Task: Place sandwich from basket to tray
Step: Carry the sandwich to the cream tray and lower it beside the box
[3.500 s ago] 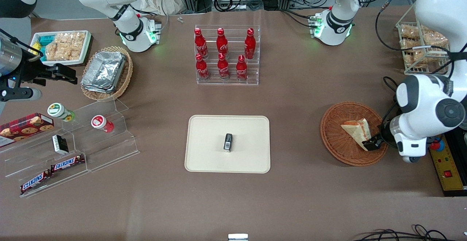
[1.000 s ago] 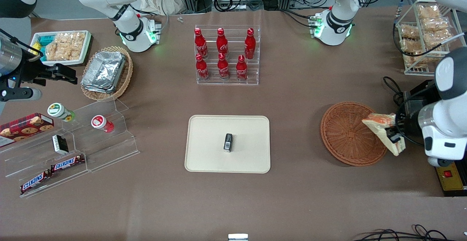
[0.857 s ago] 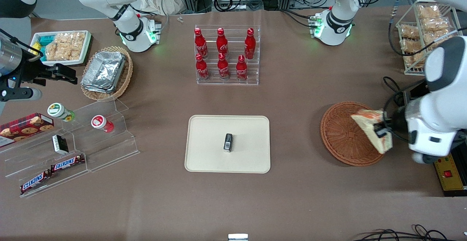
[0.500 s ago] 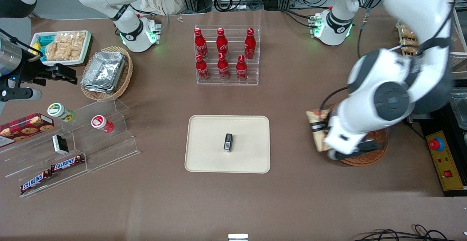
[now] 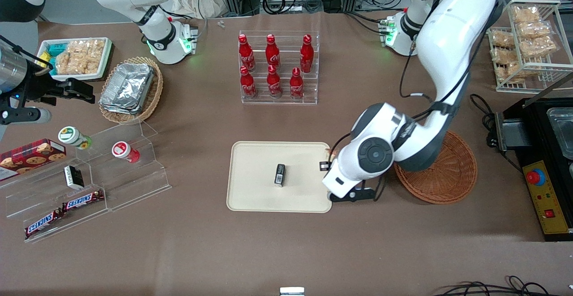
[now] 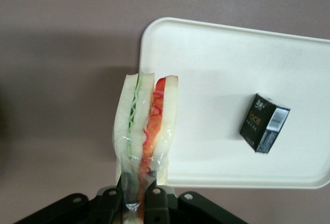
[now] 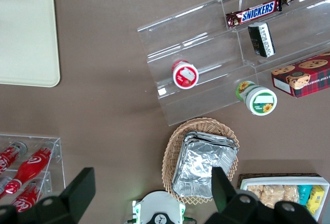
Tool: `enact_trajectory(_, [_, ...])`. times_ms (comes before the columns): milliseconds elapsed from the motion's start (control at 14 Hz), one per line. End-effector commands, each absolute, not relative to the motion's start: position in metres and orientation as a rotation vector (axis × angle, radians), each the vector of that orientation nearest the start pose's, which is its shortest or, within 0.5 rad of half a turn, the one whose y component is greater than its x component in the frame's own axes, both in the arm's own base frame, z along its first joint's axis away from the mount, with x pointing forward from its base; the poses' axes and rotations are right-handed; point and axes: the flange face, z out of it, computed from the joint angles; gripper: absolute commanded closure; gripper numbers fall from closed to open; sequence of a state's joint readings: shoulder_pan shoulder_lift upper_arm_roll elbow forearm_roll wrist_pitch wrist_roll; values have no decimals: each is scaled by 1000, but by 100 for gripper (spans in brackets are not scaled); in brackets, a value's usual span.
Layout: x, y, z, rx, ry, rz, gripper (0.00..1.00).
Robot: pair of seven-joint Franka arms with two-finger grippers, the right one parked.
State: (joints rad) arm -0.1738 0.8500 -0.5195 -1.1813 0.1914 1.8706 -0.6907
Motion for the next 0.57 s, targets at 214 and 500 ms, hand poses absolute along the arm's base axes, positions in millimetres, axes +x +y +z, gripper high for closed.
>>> enact_trajectory(214, [653, -405, 252, -3259, -34, 194, 100])
enact_trajectory(500, [658, -408, 243, -3275, -44, 169, 77])
